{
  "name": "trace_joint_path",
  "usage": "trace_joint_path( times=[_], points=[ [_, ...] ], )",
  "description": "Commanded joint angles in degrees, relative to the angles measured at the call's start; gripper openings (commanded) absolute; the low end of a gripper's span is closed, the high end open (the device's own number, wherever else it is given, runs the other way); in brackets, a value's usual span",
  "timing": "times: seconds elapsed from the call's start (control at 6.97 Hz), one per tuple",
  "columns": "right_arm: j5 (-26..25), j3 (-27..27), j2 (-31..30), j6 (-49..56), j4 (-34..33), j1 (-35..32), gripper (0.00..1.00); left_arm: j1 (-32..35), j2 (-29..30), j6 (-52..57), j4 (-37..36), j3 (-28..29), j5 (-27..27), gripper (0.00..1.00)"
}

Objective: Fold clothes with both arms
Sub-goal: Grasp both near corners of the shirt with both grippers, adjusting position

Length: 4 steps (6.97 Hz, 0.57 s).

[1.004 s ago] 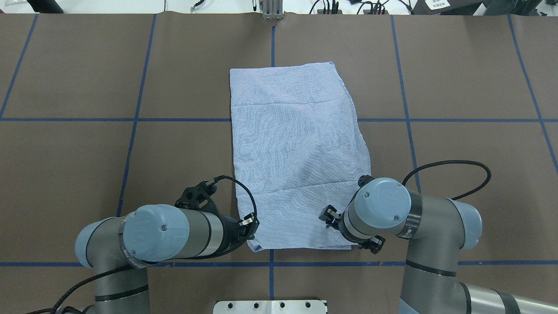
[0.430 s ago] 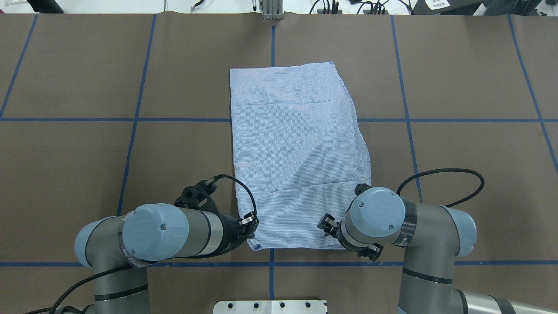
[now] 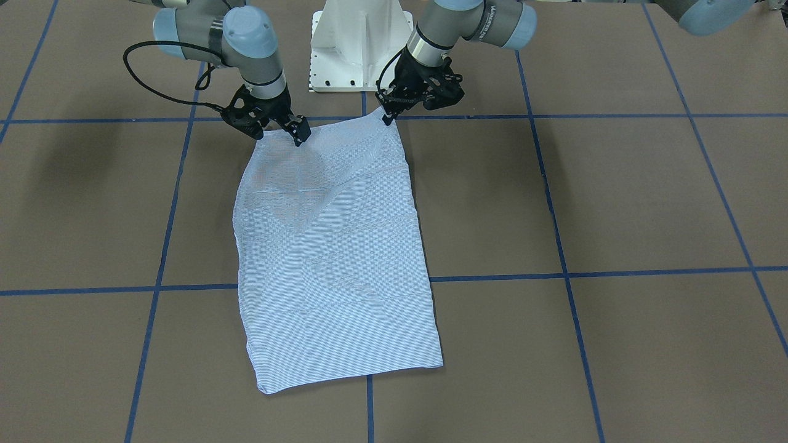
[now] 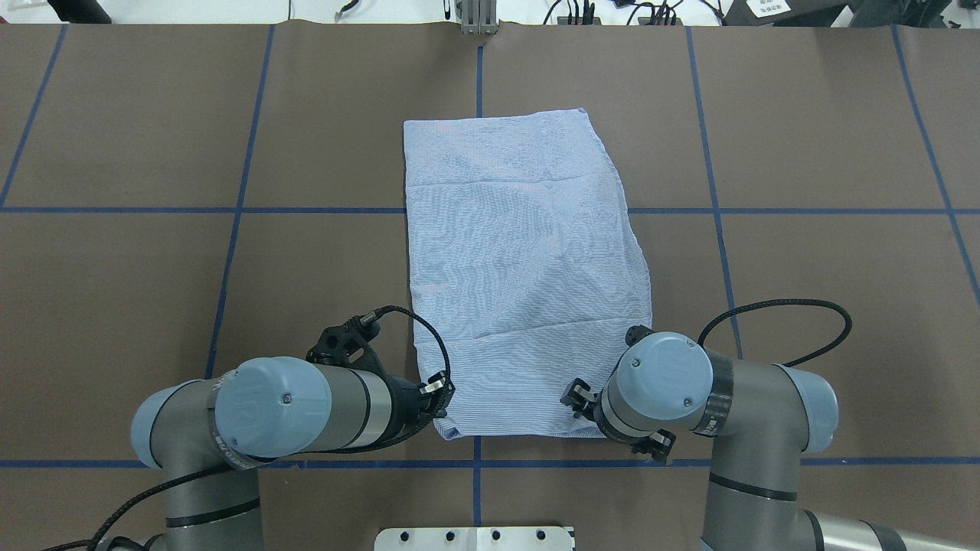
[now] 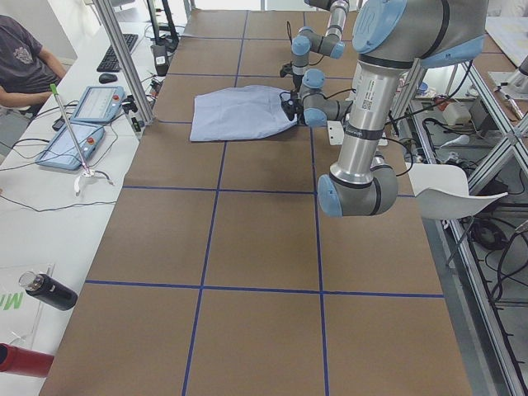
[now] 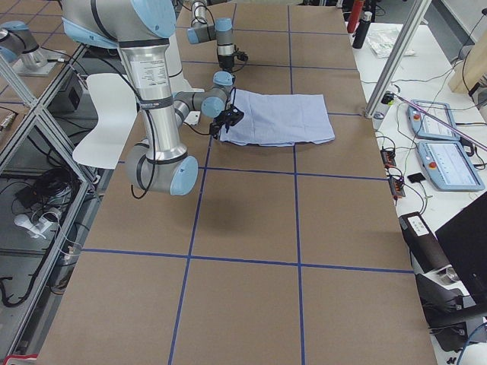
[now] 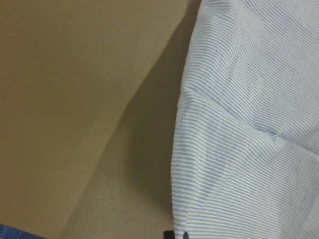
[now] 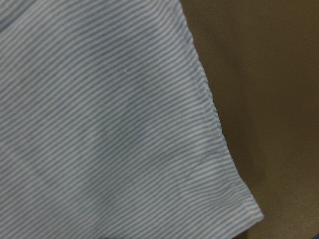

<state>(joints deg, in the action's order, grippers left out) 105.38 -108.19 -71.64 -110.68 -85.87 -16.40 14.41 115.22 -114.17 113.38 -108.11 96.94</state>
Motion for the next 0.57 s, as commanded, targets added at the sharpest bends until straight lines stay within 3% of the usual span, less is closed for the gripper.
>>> trace_joint_path(
  times=[0.0,0.29,0.43],
  points=[
    [0.00,0.09,-0.08,-0.06,-0.09,0.22,0.99,0.00,0.00,0.00,0.00,0.00,0.00,0.00],
    [0.35,-0.26,0.44,-1.11,-0.09,0.22,0.69,0.00,0.00,0.00,0.00,0.09,-0.09,0.00],
    [0.35,-0.26,0.45,-1.11,-0.18,0.22,0.62,0.00,0.00,0.09,0.00,0.09,-0.09,0.00]
  ],
)
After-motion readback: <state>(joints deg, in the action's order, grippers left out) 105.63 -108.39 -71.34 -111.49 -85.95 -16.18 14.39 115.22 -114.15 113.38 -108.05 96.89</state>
